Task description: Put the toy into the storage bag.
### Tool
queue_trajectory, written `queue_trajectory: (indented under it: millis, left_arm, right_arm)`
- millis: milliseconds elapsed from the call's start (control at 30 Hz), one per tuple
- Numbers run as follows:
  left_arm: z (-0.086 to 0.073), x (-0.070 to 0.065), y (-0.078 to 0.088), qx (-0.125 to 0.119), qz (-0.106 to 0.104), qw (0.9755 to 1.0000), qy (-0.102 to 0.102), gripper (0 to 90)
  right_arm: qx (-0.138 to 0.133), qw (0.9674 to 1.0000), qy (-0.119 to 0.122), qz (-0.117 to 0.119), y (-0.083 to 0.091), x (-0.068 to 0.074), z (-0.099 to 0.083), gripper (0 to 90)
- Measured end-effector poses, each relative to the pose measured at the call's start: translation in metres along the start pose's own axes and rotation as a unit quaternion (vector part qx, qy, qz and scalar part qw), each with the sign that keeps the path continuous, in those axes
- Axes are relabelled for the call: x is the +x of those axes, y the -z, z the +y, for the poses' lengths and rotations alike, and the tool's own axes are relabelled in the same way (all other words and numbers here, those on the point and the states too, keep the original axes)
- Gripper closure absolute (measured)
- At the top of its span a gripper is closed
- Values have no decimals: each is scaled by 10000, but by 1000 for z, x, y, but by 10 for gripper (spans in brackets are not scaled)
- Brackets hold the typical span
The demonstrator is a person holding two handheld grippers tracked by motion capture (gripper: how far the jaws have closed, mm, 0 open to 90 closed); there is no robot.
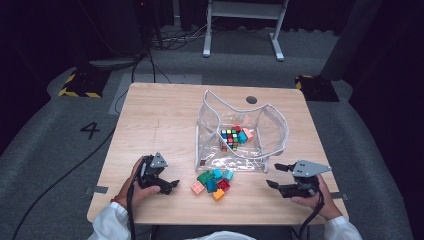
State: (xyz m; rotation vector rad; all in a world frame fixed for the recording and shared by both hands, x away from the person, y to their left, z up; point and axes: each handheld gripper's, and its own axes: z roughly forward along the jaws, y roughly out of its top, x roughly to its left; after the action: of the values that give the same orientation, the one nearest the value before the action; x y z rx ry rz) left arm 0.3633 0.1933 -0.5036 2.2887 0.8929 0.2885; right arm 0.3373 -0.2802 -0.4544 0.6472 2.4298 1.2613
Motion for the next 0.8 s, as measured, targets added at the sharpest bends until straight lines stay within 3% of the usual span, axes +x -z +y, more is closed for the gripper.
queue_trajectory:
  millis: [233,400,433,467,500,633,800]
  left_arm:
    - [0,0,0,-6,5,10000,-2,4]
    - [0,0,0,-11,14,10000,-1,4]
    - [0,0,0,-11,14,10000,-2,4]
    - [0,0,0,-12,13,10000,0,4]
    - [0,0,0,-11,14,10000,-1,4]
    - [0,0,0,-12,12,10000,1,4]
    - [0,0,0,-10,11,10000,0,4]
  right_arm:
    - [97,9994,22,324,-38,14,5,422]
    - [221,9982,170,538,-67,23,15,428]
    - [291,9981,85,537,-70,26,16,428]
    - [236,9978,190,585,-75,25,18,425]
    - [312,9979,77,566,-78,28,19,425]
    - [113,9971,225,711,-93,30,26,405]
    - [11,9977,283,620,-105,32,33,423]
